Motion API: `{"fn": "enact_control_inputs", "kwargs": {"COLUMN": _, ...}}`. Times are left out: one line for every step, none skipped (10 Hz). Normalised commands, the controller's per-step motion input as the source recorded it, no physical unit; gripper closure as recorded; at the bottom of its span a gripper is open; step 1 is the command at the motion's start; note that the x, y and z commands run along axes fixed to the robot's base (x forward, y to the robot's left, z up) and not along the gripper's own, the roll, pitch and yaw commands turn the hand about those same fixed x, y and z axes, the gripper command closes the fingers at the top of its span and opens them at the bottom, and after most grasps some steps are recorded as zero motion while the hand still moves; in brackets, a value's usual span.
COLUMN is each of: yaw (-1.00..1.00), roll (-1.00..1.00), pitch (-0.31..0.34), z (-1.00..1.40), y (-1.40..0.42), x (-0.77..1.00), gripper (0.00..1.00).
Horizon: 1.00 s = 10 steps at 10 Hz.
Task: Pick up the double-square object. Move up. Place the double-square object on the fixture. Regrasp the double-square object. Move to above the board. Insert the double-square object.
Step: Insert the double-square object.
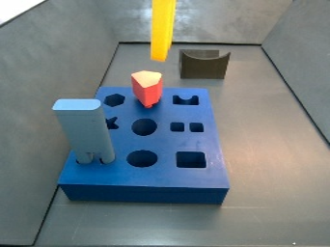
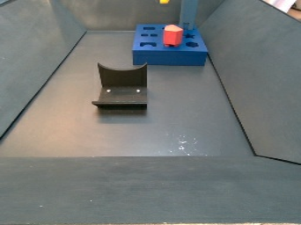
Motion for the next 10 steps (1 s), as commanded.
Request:
{"fn": "enact_control_inputs", "kwargs": {"yaw": -1.0, "roll": -0.06, "pitch": 0.0, "z": -0.33, "y": -0.05, "x": 0.0, "gripper": 1.0}}
{"fn": "enact_control_inputs", "kwargs": {"yaw": -0.95, "roll": -0.09, "pitch": -0.001, "z": -0.21, "y": -0.12, "x": 0.0, "gripper": 1.0}}
{"fn": "enact_control_inputs", "kwargs": {"yaw": -0.9, "roll": -0.11, "pitch": 0.0, "z": -0.07, "y": -0.19, "x": 0.0, "gripper": 1.0}}
{"fn": "enact_control_inputs", "kwargs": {"yaw": -0.97, "roll": -0.11, "pitch": 0.0, "z": -0.1, "y": -0.09, "x": 0.0, "gripper": 1.0}}
{"fn": "enact_control_inputs", "kwargs": {"yaw": -0.96, "roll": -0.1, "pitch": 0.0, "z": -0.09, "y": -0.11, "x": 0.0, "gripper": 1.0}}
{"fn": "enact_control_inputs", "kwargs": {"yaw": -0.97, "roll": -0.1, "pitch": 0.0, "z": -0.09, "y": -0.12, "x": 0.0, "gripper": 1.0}}
{"fn": "enact_control_inputs", "kwargs": {"yaw": -0.98, "roll": -0.09, "pitch": -0.003, "z": -0.1, "y": -0.11, "x": 0.0, "gripper": 1.0}}
{"fn": "enact_control_inputs", "kwargs": {"yaw": -1.0, "roll": -0.09, "pitch": -0.003, "z": -0.12, "y": -0.08, "x": 0.0, "gripper": 1.0}}
{"fn": "enact_control_inputs", "kwargs": {"yaw": -1.0, "roll": -0.09, "pitch": 0.0, "z": -0.13, "y": -0.06, "x": 0.0, "gripper": 1.0}}
{"fn": "enact_control_inputs", "kwargs": {"yaw": -1.0, "roll": -0.1, "pitch": 0.0, "z": -0.13, "y": -0.05, "x": 0.0, "gripper": 1.0}}
